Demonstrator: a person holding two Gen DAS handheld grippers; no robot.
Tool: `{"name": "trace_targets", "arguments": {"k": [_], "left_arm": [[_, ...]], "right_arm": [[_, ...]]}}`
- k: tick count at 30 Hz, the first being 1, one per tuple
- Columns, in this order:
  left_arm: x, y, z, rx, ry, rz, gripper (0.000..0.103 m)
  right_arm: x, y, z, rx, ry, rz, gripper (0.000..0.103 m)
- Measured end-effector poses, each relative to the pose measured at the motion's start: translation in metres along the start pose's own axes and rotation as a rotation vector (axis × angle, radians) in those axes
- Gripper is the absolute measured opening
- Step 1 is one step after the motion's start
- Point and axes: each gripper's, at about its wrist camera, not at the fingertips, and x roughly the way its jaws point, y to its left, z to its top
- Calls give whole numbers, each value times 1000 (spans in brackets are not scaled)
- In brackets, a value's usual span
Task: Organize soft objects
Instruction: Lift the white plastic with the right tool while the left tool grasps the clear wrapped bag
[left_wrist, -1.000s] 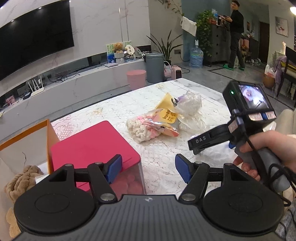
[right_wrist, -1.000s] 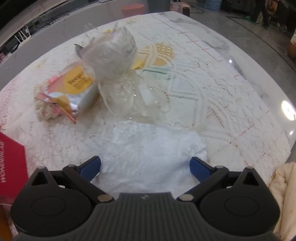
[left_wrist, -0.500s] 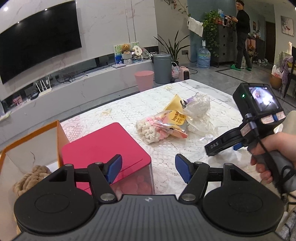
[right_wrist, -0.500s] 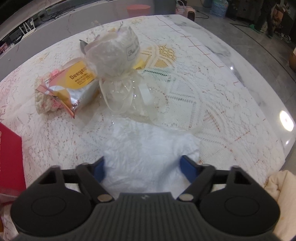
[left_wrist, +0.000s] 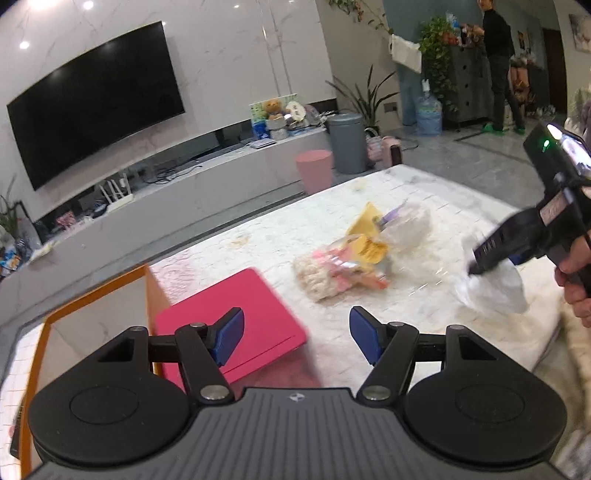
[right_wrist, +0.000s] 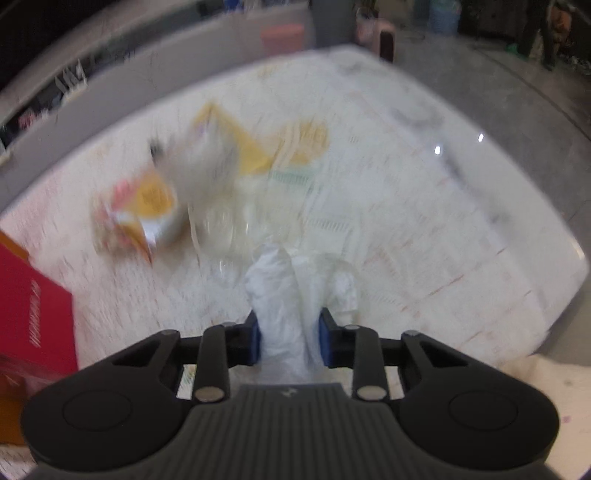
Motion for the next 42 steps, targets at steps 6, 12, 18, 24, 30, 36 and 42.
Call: {"name": "trace_targets", "arguments": {"k": [6,12,18,24,30,36,42], "left_arm": [[14,-32,11,-32,3,-66,77],[55,-77,0,-14,-88,-128,78],[101,-108,-10,-61,-139,-147,78],[139,-132,-8,-169,-188,-72,78],[173,-150,0,-190,-167,7,78],[190,-145,7,-283,-166,91,78],[202,-141,15,-331,-146,107,78]], "right_arm": [[-39,-32,14,117,-131,8,30],[-53,-65,19,145,-200,-101,30],[-76,-92,19,184,-281,-146,31],[-88,-99,16,194,-327,-162,34],[-75,-103,16,241,-298,-124,38],[-72,-97,11,222,-295,-117,38],[-62,-106,9,263,-268,-87,38]]}}
